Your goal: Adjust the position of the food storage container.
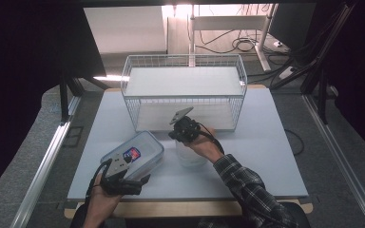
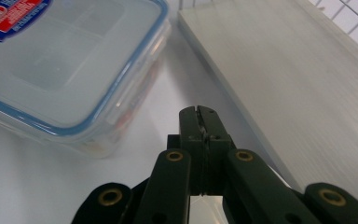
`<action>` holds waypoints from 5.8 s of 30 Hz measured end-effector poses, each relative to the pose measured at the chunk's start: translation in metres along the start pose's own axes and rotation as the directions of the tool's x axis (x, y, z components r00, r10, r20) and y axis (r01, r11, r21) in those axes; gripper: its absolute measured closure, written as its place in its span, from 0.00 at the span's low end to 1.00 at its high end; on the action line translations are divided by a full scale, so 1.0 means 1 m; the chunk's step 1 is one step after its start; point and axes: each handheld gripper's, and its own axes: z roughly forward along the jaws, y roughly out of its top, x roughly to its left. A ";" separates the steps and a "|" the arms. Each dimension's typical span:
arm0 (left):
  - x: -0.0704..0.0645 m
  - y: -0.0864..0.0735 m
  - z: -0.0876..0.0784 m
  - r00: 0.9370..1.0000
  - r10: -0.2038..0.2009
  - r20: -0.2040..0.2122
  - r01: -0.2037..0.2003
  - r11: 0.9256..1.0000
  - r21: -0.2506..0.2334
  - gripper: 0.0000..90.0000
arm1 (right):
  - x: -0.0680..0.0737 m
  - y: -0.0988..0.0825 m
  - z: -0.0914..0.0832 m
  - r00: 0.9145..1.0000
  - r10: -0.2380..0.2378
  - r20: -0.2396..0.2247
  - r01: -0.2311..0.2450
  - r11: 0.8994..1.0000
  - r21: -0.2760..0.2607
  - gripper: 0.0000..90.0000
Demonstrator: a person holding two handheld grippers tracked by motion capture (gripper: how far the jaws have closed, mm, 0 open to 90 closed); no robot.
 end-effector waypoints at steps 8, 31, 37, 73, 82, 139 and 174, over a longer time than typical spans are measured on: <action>0.000 0.000 0.000 1.000 0.000 -0.002 0.000 1.000 -0.001 0.10 | -0.019 -0.012 -0.012 0.997 0.049 0.063 -0.051 0.998 0.030 1.00; -0.003 0.000 0.002 1.000 0.010 0.017 -0.010 1.000 -0.001 0.10 | -0.058 -0.073 -0.069 0.955 0.223 0.196 -0.233 0.972 0.029 1.00; -0.003 0.000 0.003 1.000 0.008 0.022 -0.008 1.000 0.000 0.10 | -0.064 -0.089 -0.082 0.936 0.251 0.248 -0.269 0.962 0.043 1.00; -0.003 0.001 0.002 0.998 -0.013 0.054 0.014 1.000 -0.018 0.10 | 0.023 -0.091 -0.087 0.980 0.154 0.127 -0.159 0.987 0.036 0.99; 0.002 0.002 -0.001 0.993 -0.067 0.092 0.069 0.998 -0.012 0.11 | -0.001 -0.111 -0.105 0.954 0.223 0.201 -0.232 0.972 0.025 0.99; 0.059 -0.034 -0.061 0.939 -0.237 -0.249 0.255 0.966 0.043 0.98 | -0.005 -0.160 -0.156 0.913 0.278 0.300 -0.262 0.961 -0.093 0.99; 0.088 -0.019 0.025 0.936 -0.235 -0.260 0.286 0.942 0.177 1.00 | -0.001 -0.124 -0.110 0.950 0.270 0.156 -0.252 0.960 -0.126 0.99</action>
